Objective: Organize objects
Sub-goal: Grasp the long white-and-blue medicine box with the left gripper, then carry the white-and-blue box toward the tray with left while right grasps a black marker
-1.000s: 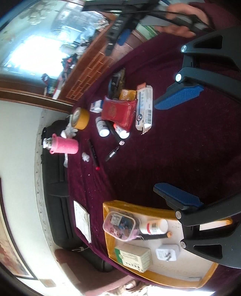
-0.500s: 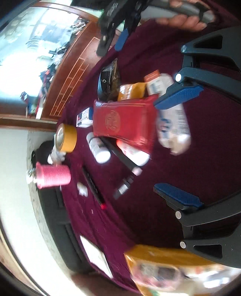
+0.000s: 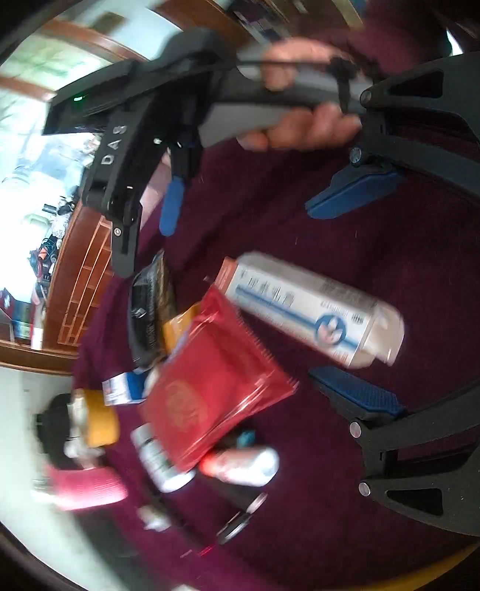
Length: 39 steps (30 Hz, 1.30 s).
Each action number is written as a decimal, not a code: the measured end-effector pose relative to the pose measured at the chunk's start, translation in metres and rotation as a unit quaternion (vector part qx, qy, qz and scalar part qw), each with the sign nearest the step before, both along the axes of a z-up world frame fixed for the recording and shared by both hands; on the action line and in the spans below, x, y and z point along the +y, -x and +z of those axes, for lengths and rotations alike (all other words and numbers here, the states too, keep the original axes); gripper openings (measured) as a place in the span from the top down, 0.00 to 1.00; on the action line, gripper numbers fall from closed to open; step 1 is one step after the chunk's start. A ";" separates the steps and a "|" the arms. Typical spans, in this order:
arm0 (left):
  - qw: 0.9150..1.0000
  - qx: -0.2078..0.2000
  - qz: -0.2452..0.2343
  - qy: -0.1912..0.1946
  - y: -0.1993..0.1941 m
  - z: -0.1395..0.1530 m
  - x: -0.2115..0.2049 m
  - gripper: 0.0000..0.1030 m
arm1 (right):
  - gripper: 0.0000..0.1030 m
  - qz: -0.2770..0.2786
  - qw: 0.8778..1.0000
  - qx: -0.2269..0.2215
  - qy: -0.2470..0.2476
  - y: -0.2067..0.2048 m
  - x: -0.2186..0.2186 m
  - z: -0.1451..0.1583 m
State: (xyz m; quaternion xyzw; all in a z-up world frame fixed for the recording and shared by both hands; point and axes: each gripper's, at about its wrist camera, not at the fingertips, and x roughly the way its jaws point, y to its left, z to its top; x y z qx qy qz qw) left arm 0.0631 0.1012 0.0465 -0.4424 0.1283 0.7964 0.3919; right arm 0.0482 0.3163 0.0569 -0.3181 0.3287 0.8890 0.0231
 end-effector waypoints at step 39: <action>0.967 0.109 0.217 -0.081 -0.072 0.076 -0.183 0.75 | 0.19 -0.062 0.994 -0.053 -0.075 0.003 0.002 -0.003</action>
